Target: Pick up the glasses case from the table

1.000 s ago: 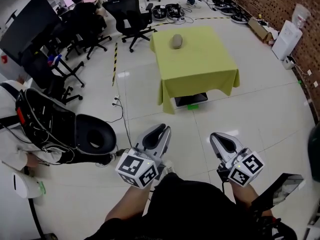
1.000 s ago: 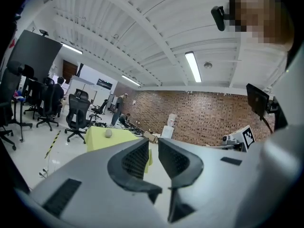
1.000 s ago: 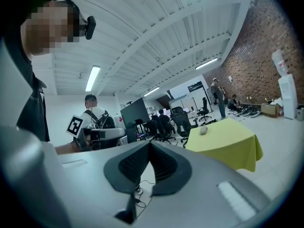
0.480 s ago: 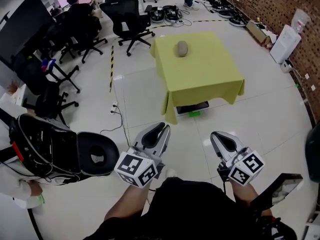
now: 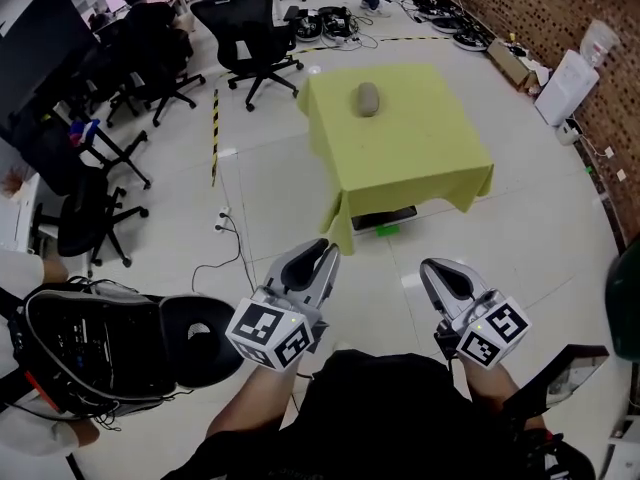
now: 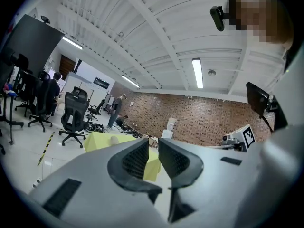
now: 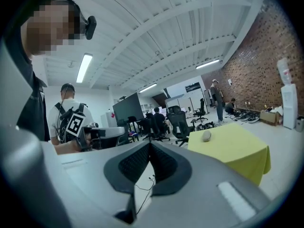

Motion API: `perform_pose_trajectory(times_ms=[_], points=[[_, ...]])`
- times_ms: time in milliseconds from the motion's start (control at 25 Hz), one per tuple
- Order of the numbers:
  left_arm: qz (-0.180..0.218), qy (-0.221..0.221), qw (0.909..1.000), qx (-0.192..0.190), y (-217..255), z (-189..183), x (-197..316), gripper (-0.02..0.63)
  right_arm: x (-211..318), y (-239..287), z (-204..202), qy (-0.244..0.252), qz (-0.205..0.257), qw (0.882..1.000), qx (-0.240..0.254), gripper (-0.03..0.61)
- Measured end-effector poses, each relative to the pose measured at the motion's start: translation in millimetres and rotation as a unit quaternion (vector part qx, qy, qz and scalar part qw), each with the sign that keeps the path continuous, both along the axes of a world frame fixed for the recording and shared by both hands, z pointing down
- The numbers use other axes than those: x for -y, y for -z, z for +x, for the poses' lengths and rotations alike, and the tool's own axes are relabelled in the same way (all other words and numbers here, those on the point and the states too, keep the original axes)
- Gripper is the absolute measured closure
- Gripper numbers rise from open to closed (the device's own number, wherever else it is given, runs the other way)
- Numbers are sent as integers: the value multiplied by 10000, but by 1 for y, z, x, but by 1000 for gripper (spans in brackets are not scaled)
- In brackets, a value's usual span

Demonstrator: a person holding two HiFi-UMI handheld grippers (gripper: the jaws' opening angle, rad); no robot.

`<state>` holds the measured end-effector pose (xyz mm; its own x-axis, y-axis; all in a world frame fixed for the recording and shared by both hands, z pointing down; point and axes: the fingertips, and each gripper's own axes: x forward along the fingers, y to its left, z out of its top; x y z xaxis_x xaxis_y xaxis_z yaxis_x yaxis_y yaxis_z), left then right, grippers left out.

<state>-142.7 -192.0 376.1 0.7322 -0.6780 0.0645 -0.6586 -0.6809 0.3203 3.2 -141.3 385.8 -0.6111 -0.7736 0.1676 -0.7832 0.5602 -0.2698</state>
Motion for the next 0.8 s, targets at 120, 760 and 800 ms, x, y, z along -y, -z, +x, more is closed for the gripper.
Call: perform_pose_trajectory(times_ms=[120, 760, 800], points=[[-25, -48, 10000, 9, 0, -1, 7, 545, 5, 1, -2, -25, -11, 10000, -21, 577], [-98, -137, 9998, 116, -17, 31, 24, 548, 22, -21, 31, -192, -99, 9997, 126, 577], [-83, -91, 9998, 143, -16, 30, 26, 548, 26, -20, 31, -134, -56, 9998, 152, 577]])
